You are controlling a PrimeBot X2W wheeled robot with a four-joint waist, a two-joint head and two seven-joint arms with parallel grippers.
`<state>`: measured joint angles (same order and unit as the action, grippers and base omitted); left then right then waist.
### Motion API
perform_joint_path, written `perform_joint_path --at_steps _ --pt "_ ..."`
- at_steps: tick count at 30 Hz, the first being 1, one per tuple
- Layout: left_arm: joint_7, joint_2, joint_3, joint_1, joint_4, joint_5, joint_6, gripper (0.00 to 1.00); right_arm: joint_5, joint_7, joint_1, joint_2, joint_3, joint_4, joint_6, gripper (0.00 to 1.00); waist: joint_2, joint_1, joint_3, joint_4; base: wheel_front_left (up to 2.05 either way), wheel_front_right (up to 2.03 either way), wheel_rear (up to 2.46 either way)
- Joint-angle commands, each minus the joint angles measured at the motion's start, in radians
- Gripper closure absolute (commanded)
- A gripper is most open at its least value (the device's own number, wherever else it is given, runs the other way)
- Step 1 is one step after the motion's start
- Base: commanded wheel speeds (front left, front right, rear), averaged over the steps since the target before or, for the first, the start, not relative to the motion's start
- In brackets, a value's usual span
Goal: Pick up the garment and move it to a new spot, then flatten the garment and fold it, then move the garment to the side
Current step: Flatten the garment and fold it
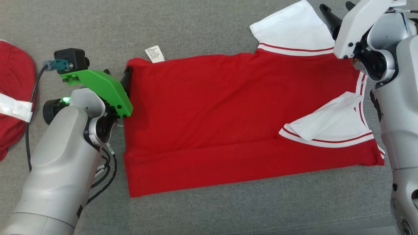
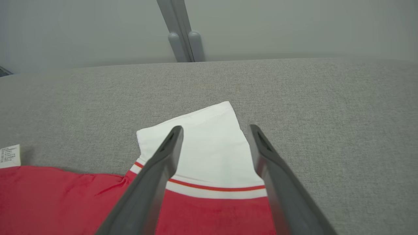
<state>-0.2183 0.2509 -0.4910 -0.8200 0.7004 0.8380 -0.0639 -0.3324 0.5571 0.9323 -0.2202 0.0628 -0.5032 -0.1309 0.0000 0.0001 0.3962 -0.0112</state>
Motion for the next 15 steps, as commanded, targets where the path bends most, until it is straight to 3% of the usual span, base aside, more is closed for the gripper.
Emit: perform_joint_path --at_steps 1,9,15 --pt "0.008 -0.004 -0.005 -0.026 0.015 -0.009 0.009 0.00 -0.007 -0.013 0.016 -0.007 0.008 -0.016 0.000 0.00 0.0000 -0.0001 0.021 -0.004 0.00 0.00 0.00" --pt "0.042 -0.037 -0.026 -0.068 0.092 -0.021 0.046 0.00 -0.042 -0.051 0.057 -0.025 0.044 -0.081 0.000 0.00 0.0000 -0.0001 0.037 -0.003 0.00 0.00 0.00" --pt "0.027 -0.039 -0.077 -0.100 0.145 -0.070 0.045 0.00 -0.057 -0.058 0.079 -0.037 0.067 -0.111 0.000 0.00 0.0000 -0.0001 0.057 -0.007 0.00 0.00 0.00"
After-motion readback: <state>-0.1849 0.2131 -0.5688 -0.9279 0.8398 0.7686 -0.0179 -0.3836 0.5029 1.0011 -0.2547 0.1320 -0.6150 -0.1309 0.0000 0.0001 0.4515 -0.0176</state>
